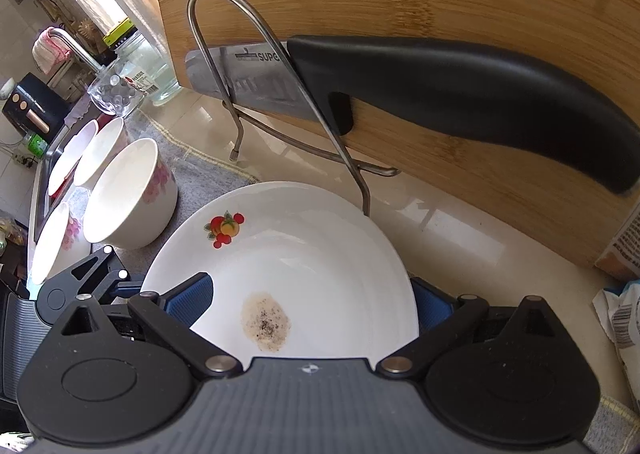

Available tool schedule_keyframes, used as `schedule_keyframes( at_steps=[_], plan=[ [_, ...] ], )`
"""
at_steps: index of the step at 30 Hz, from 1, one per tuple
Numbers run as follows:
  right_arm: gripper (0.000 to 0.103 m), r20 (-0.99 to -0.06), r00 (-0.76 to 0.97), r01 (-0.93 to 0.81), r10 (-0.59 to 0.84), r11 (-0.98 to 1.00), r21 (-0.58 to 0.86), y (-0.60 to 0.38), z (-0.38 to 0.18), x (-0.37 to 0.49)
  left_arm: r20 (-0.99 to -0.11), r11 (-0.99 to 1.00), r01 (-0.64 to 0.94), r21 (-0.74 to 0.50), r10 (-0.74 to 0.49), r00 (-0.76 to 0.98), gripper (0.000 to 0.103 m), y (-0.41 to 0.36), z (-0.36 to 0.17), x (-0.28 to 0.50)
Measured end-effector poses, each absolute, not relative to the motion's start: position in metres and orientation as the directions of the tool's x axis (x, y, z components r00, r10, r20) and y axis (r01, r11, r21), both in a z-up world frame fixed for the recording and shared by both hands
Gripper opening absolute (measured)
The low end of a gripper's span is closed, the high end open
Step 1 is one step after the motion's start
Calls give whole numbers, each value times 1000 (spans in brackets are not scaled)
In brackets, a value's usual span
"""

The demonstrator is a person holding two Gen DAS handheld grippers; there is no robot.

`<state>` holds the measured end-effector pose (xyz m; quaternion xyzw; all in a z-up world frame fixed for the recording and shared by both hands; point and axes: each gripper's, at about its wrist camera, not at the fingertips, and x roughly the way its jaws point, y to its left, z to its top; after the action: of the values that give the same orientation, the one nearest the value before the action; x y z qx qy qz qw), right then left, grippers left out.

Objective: Organize plates and bowls
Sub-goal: 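Lift the flat white plate with the right gripper toward the plate stack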

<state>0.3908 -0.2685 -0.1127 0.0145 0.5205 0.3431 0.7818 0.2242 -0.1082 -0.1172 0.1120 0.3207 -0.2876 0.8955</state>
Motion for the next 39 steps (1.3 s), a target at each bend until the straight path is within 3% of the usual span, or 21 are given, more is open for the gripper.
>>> schedule_keyframes(
  at_steps=[39],
  plan=[
    [98,-810,206,-506,549,768,392,-268,-109,379,-649,798,600,55,-428,629,102,-110,-109,213]
  ],
)
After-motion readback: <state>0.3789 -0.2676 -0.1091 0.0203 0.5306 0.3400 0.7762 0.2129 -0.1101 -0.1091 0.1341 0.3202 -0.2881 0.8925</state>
